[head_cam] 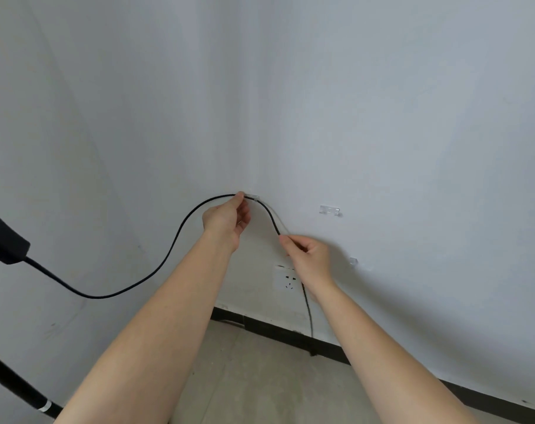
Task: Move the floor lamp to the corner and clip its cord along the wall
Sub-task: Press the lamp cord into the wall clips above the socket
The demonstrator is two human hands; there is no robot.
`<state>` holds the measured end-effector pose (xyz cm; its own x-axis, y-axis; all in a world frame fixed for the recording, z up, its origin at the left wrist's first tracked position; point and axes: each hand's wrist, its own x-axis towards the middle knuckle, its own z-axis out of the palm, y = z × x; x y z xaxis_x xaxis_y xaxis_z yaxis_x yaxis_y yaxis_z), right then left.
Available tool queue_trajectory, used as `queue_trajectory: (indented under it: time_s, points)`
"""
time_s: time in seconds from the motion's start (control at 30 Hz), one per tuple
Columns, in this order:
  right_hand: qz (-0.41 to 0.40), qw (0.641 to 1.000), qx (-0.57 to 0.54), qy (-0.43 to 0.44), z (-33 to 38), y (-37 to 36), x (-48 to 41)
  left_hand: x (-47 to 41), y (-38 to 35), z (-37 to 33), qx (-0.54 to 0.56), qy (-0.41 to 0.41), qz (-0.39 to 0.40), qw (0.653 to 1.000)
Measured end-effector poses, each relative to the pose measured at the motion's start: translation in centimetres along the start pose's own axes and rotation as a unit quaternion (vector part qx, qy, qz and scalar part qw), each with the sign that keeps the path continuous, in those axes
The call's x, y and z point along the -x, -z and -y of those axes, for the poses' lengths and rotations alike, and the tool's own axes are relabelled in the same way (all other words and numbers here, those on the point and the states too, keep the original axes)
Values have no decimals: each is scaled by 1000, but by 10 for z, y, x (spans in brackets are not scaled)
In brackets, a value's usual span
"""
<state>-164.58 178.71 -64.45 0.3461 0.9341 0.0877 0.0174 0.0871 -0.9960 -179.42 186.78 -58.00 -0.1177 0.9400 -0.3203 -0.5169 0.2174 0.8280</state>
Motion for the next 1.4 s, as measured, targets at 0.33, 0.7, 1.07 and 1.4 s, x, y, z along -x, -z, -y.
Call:
queue_trajectory:
  time_s: [0.33,0.7,1.07,1.4]
  points:
    - [43,995,72,51,14,15,-5,-1,-5,2,12,13,-5,1000]
    - [-2,998,61,18,36,70,-1,13,-14,11,60,-17,-51,997]
    - [32,992,108,56,55,70,-3,64,-43,68,-80,14,132,988]
    - [40,990,136,26,53,94,6,63,-58,58,-33,14,74,997]
